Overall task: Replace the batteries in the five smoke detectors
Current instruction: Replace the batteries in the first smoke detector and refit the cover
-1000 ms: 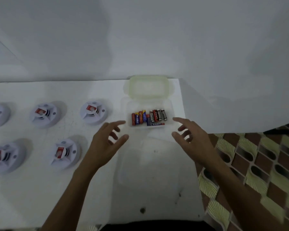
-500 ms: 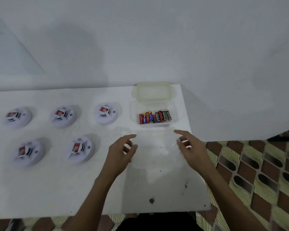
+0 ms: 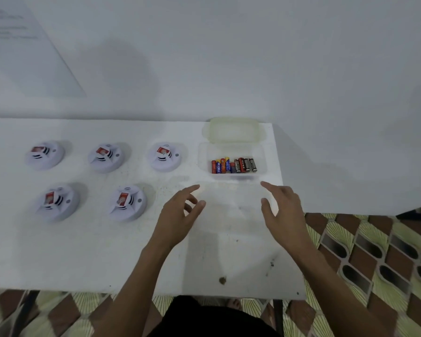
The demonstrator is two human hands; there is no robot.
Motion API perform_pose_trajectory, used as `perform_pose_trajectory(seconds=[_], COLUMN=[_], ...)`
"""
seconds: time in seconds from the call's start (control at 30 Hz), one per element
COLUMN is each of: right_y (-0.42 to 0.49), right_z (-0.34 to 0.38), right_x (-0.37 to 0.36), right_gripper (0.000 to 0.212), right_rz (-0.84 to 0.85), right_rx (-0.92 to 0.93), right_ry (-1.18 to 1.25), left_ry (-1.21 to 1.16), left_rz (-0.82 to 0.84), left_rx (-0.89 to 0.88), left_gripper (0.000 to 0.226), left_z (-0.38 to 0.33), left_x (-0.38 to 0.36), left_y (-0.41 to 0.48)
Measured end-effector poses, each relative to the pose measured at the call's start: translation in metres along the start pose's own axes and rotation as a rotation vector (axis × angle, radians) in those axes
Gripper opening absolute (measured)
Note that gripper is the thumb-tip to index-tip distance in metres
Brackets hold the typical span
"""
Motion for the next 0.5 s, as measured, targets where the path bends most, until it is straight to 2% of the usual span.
perform_pose_trajectory(seconds=[0.1,0.23,0.3,0.37,0.5], right_y=[-0.003,-0.004,-0.001,0.003,0.009], right_z=[0.042,0.1,0.129,0.154,0.185], right_x=[-0.004,-0.048,-0.08,-0.112,-0.176], right_gripper=[0.035,0.029,0.028,0.029,0.031], right_rz=[-0.074,0.005,0.074,0.133,0.275], right_rx=[0.118,0.212,0.242,0.249,0.132], right_ry=[-0.098,-0.022,0.026,0.094,0.128], left_ry=[0.065,0.271,0.321,0.367,0.487], left_rz=[-0.122,-0.248,-0.178,-0.029,0.265], left_rx=[-0.069,-0.183,-0.141,-0.071,-0.05], left_gripper=[0.034,0.037,0.048,0.065,0.093], left_z=[0.009,0.03,0.053,0.079,0.114], left_x=[0.038,0.105,0.13,0.145,0.15], left_y=[-0.007,-0.014,-0.012,-0.005,0.009])
Point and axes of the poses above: each hand's wrist, its own y-axis towards the middle knuckle, its own x-axis out of the back of the hand, z = x × y, the point moved 8 cm from there along y, towards the middle knuckle
